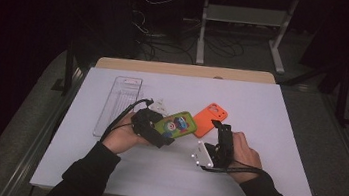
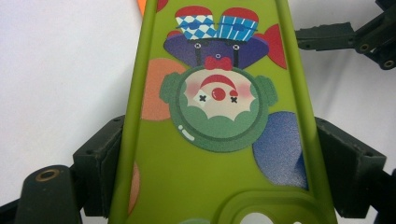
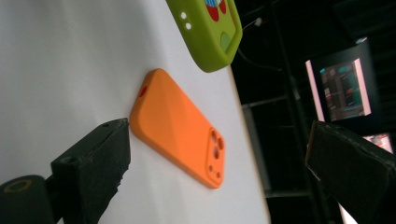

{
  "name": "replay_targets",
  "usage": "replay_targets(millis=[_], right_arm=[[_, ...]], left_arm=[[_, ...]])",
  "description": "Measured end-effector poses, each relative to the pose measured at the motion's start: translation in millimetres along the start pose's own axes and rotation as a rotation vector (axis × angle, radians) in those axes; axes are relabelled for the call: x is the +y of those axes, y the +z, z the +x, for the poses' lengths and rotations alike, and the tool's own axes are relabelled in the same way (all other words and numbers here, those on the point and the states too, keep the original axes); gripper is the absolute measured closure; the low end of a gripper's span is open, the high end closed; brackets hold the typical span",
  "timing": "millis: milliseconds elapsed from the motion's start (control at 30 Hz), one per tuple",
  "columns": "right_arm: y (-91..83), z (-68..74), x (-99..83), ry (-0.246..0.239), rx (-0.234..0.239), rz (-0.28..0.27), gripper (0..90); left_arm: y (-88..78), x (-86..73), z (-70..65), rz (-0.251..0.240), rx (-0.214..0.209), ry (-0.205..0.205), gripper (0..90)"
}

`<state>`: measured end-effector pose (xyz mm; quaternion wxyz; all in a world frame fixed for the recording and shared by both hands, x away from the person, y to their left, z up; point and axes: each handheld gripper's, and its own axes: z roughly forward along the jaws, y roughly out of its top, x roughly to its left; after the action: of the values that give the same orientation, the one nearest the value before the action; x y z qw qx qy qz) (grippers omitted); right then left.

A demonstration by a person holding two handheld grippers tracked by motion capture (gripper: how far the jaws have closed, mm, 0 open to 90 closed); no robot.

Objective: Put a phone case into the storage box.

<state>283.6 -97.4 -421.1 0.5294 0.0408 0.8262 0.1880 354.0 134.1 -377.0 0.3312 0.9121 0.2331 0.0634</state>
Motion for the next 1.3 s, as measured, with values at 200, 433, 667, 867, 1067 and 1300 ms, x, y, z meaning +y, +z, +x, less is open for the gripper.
replay_targets(millis=[200,433,667,867,1067,1300], right_arm=[[2.5,7.1,4.0,-0.096,-0.029,-0.012,6.0],[3.3,15.3,9.0,-0.191,-0.102,-0.026,6.2],[3.9,17.4,13.3,-0.246,-0.161,-0.059,6.5],[4.2,22.0,19.9,-0.25,-0.172,-0.07,6.5],[5.1,25.6,26.6,-0.264,-0.193,-0.089,8.8],[9.6,28.1,34.9,-0.296,-0.226,-0.131,14.1]], left_arm=[[0.6,0.5,-1.7,-0.012,0.003,-0.01,15.3],[-1.0,0.7,-1.6,-0.013,0.008,-0.01,15.2],[0.6,1.9,-2.9,-0.015,0.007,-0.009,15.2],[0.1,5.0,-3.4,-0.009,0.0,0.013,15.3],[0.9,5.4,-3.7,-0.012,0.003,0.009,15.3],[0.9,6.0,-4.2,-0.016,0.007,0.006,15.3]])
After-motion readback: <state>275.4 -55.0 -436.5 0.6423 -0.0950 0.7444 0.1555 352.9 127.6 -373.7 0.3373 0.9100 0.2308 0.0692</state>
